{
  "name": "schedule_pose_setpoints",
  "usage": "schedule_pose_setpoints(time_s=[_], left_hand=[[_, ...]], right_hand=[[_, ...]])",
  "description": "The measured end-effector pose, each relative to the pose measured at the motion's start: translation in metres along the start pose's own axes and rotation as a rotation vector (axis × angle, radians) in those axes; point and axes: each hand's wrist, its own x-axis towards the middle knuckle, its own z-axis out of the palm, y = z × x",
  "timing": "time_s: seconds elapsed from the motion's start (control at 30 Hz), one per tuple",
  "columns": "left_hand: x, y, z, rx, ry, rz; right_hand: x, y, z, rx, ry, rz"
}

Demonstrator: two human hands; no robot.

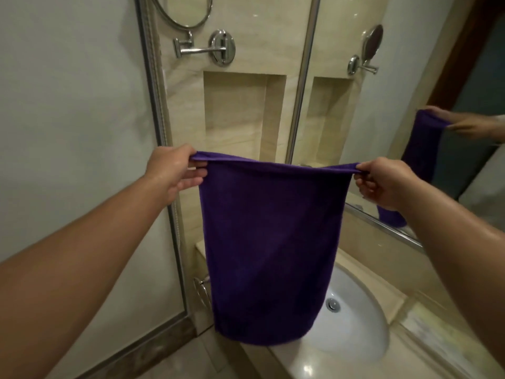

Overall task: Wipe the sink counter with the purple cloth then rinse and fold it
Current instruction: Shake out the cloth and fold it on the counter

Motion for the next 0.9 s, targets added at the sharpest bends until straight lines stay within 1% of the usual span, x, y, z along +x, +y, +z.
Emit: schedule_pose_setpoints(time_s=[0.1, 0.23, 0.33, 0.53, 0.63, 0.8, 0.9], left_hand=[[-0.002, -0.016, 0.005, 0.064, -0.034, -0.086], [0.003, -0.041, 0.01, 0.089, -0.045, -0.173], [0.009, -0.057, 0.008, 0.123, -0.04, -0.224], [0.028, -0.081, -0.001, 0.242, -0.08, -0.323], [0.046, -0.099, 0.003, 0.295, -0.078, -0.381], [0.096, -0.131, 0.029, 0.305, -0.02, -0.427], [0.146, -0.127, 0.058, 0.259, 0.083, -0.371]], right_hand=[[0.005, 0.005, -0.008, -0.075, 0.003, 0.063], [0.02, 0.021, -0.009, -0.145, -0.016, 0.113], [0.032, 0.032, -0.007, -0.226, -0.065, 0.172], [0.054, 0.057, 0.002, -0.523, -0.194, 0.304], [0.078, 0.069, 0.015, -0.621, -0.257, 0.357], [0.154, 0.088, 0.065, -0.62, -0.297, 0.393], [0.204, 0.073, 0.117, -0.521, -0.358, 0.302]])
